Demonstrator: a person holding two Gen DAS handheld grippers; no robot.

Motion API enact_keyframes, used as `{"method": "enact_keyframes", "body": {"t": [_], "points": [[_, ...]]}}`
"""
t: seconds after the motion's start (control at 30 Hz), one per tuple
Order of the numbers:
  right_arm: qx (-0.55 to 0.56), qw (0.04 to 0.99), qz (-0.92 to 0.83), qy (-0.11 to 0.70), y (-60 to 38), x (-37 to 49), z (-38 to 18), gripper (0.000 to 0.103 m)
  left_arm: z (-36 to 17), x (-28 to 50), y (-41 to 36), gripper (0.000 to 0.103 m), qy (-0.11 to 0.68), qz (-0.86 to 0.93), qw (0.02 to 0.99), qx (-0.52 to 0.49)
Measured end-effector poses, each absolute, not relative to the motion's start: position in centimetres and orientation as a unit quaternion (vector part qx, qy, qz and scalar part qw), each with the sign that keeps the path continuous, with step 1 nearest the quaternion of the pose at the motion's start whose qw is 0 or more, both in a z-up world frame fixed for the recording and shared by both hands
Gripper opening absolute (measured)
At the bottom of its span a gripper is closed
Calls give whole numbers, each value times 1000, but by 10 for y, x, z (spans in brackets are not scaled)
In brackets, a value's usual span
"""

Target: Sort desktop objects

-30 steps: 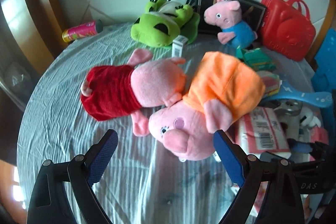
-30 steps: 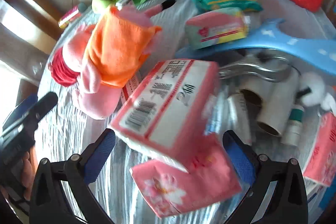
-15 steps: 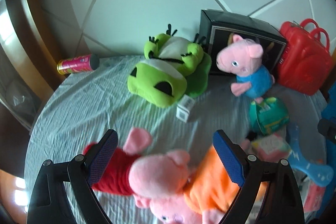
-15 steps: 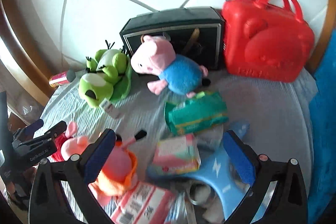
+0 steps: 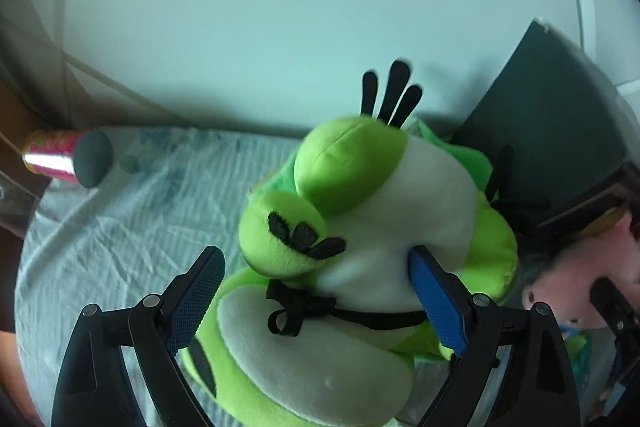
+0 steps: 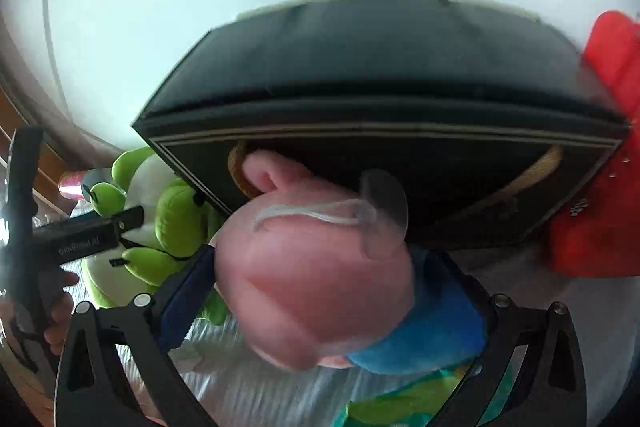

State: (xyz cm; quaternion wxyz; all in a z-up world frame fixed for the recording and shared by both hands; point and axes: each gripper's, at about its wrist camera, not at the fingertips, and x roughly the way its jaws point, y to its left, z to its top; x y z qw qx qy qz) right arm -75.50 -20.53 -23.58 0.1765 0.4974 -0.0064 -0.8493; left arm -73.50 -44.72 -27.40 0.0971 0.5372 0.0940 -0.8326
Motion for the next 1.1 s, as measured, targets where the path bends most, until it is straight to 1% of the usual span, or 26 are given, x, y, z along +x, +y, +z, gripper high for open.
{"method": "enact_keyframes", "body": {"t": [0.07, 0.13, 0.2, 0.23, 0.27, 0.33, 0.43, 0.5, 0.63, 0.73, 0.8, 0.87, 0.9, 0.97, 1.03, 1.1], "points": [[500, 174, -847, 38, -220, -749, -245, 103, -275, -716, -430, 90, 61, -848, 89, 518], [500, 189, -840, 95, -240, -729, -244, 103, -275, -693, -412, 80, 19, -852, 89, 515], [505, 218, -826, 126, -252, -702, -243, 103, -277, -671, -397, 76, -30, -850, 102, 515], [511, 229, -818, 131, -255, -688, -243, 100, -275, -660, -396, 74, -35, -851, 106, 513], [523, 240, -809, 121, -254, -677, -244, 94, -271, -651, -397, 73, -25, -851, 108, 513], [547, 259, -791, 94, -249, -655, -245, 92, -264, -631, -401, 69, -5, -851, 111, 513], [581, 263, -767, 79, -241, -630, -251, 88, -259, -603, -402, 65, 1, -850, 115, 515], [595, 267, -755, 75, -236, -615, -252, 86, -257, -587, -405, 64, 10, -848, 112, 517], [549, 268, -789, 67, -233, -605, -215, 86, -257, -564, -411, 63, 19, -849, 105, 517], [485, 250, -838, 28, -234, -619, -177, 86, -259, -557, -415, 63, 14, -854, 100, 510], [452, 262, -852, -16, -237, -630, -157, 86, -260, -552, -418, 63, 11, -858, 96, 505], [429, 277, -859, -36, -247, -640, -145, 87, -262, -547, -420, 63, 7, -861, 92, 500], [424, 281, -860, -36, -258, -647, -142, 87, -262, -545, -421, 63, 6, -862, 89, 498], [445, 289, -847, -9, -279, -662, -147, 87, -261, -539, -421, 63, 3, -865, 83, 495], [499, 271, -822, 37, -301, -667, -171, 86, -258, -528, -428, 63, 12, -860, 83, 504], [528, 271, -804, 51, -304, -654, -185, 86, -253, -509, -444, 63, 39, -852, 87, 515]]}}
